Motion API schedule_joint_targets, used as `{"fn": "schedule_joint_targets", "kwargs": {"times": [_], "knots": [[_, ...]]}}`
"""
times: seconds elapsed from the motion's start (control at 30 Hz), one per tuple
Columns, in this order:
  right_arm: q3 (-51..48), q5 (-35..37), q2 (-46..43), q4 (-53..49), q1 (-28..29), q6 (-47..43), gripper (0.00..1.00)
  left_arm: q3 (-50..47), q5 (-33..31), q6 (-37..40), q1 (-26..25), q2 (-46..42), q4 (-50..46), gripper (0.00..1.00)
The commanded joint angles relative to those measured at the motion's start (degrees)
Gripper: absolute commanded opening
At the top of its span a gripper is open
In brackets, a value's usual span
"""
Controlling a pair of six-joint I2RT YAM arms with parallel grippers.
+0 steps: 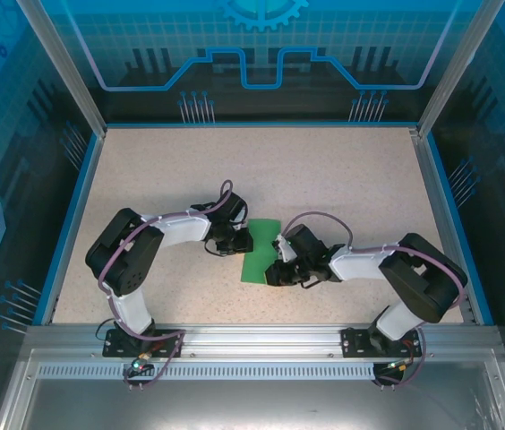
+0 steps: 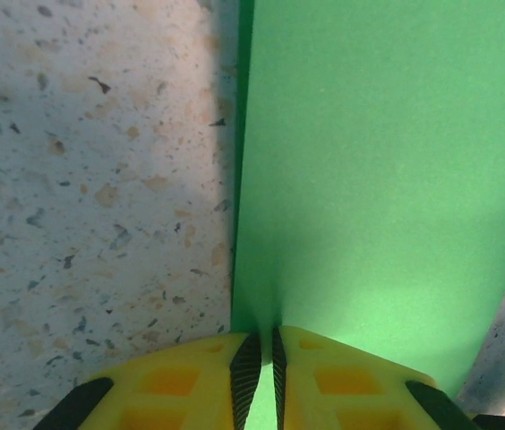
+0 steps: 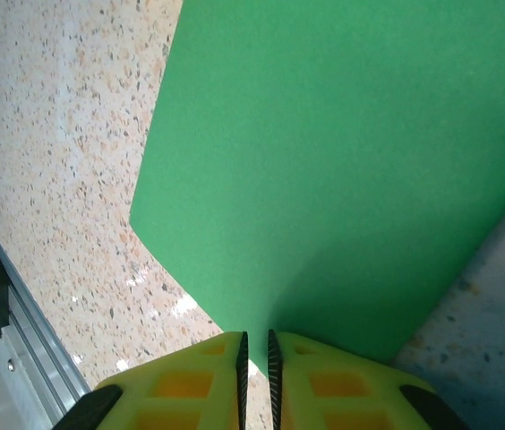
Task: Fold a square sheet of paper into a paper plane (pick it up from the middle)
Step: Fold the square sheet of paper in half at the center of the table.
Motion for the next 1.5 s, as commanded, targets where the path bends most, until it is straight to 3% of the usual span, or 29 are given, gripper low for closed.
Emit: {"fn": "schedule_joint_targets", "kwargs": {"times": [0.0,0.3,0.5,1.0,1.47], "knots": [[-2.6,-0.9,-1.4,-7.5,1.1,-2.7,0.17,-4.2,-6.1,1.6,0.1,6.4,-8.5,0.2],[-4.0,0.1,-5.5,-11.3,0.9,-3.3,0.17,-3.3,-5.5,1.7,0.1,6.3,-8.7,0.2],[0.6,-1.7,-9.3,-4.7,-2.6,0.2,0.17,-2.7,-5.4,2.0,0.2,5.3,-9.3,0.2],[9.3,1.4,8.0,1.6,-5.9,-1.8,0.18,-3.1,-6.2,2.7,0.2,3.7,-9.8,0.2],[9.9,0.4,7.5,-1.4,-11.5,-5.2,0.21,-2.9,-7.7,3.9,0.1,2.8,-10.9,0.2]]}}
